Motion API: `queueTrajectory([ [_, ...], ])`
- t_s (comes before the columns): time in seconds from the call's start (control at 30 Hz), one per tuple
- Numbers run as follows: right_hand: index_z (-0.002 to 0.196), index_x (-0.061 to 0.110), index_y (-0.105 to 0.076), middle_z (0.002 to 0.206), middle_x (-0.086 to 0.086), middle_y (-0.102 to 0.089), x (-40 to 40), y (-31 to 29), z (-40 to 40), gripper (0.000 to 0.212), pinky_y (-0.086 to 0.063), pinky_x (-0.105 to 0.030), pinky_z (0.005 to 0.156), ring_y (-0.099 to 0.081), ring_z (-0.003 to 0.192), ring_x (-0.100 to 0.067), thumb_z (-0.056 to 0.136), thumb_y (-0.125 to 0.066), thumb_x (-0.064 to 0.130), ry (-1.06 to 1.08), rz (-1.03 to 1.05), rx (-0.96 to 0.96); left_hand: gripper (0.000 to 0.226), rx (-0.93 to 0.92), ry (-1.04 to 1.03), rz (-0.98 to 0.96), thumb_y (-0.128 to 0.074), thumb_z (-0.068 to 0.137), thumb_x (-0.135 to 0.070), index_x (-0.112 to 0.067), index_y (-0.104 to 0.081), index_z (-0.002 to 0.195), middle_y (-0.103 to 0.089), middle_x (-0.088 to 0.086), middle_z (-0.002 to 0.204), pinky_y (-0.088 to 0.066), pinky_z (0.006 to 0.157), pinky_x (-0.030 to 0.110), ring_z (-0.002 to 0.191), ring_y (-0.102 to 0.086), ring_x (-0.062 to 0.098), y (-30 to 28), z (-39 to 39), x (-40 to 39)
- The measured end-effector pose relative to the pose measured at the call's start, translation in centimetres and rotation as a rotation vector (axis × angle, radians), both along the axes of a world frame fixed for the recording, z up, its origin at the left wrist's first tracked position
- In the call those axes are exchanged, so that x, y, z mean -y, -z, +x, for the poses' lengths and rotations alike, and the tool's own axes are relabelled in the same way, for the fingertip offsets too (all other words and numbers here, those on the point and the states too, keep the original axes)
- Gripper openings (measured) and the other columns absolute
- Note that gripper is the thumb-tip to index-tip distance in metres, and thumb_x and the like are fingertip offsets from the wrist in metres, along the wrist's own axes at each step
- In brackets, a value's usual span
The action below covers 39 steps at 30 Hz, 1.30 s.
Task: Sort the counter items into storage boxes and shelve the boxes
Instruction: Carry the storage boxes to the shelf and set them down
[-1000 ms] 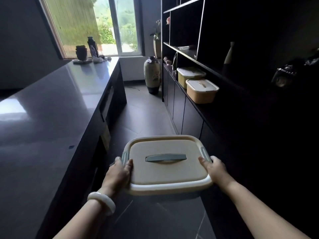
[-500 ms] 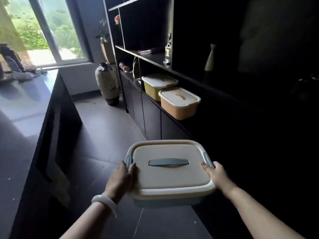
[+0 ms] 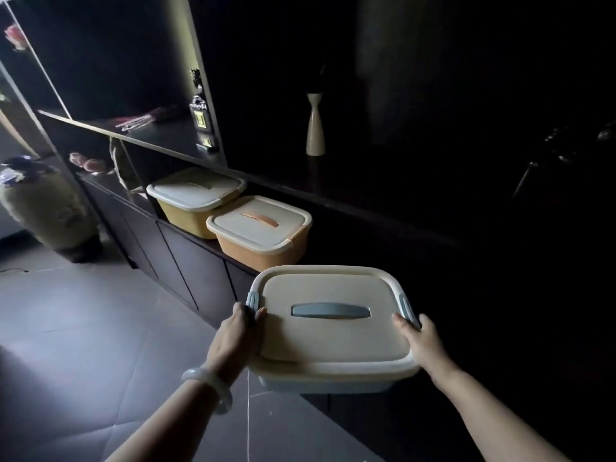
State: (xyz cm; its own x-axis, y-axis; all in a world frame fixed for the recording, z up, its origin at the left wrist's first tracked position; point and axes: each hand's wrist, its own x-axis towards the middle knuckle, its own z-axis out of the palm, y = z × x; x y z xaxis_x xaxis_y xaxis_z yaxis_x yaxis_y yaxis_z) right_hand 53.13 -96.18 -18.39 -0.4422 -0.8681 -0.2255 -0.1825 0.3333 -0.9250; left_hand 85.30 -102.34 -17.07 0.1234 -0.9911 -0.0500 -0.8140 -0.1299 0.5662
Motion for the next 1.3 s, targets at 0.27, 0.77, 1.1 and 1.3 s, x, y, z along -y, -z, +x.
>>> queueTrajectory([
  [0.27,0.138,-0.003,-0.039,0.131,-0.018,-0.052,3.3,1.1,-2.2,0.064,-0.039,-0.037,0.097,-0.051,0.118,-0.032,0.091,-0.062,0.034,0.228,0.079,0.006,0.038,-0.099,0.216,0.038,-0.041,0.095,-0.056,-0.020,-0.042,0.086,-0.060,0.005,0.085,-0.039,0.065,0.036,0.075,-0.056,0.024,0.4,-4.2,9.0],
  [0.77,0.141,0.006,-0.039,0.134,-0.020,-0.052,7.6,2.5,-1.8,0.067,-0.044,-0.040,0.093,-0.053,0.118,-0.037,0.092,-0.053,0.049,0.546,0.294,-0.227,0.038,-0.168,0.433,0.058,-0.042,0.097,-0.049,-0.012,-0.048,0.091,-0.064,0.015,0.095,-0.044,0.075,0.040,0.093,-0.060,0.038,2.7,-8.2,18.8],
  [1.1,0.120,0.003,-0.052,0.112,-0.022,-0.062,9.7,2.8,0.1,0.052,-0.048,-0.040,0.080,-0.060,0.099,-0.038,0.092,-0.050,0.047,0.615,0.346,-0.289,0.092,-0.338,0.736,0.077,-0.069,0.080,-0.052,-0.011,-0.023,0.149,-0.033,-0.001,0.147,-0.029,0.112,0.026,0.137,-0.031,0.013,5.1,-2.6,14.5],
  [1.3,0.130,0.001,-0.049,0.123,-0.025,-0.059,11.0,3.0,1.1,0.058,-0.048,-0.043,0.090,-0.057,0.110,-0.040,0.093,-0.050,0.046,0.621,0.348,-0.292,0.098,-0.343,0.753,0.051,-0.083,0.072,-0.028,-0.017,-0.023,0.149,-0.033,-0.003,0.147,-0.031,0.106,0.018,0.137,-0.032,0.013,6.8,-3.6,15.9],
])
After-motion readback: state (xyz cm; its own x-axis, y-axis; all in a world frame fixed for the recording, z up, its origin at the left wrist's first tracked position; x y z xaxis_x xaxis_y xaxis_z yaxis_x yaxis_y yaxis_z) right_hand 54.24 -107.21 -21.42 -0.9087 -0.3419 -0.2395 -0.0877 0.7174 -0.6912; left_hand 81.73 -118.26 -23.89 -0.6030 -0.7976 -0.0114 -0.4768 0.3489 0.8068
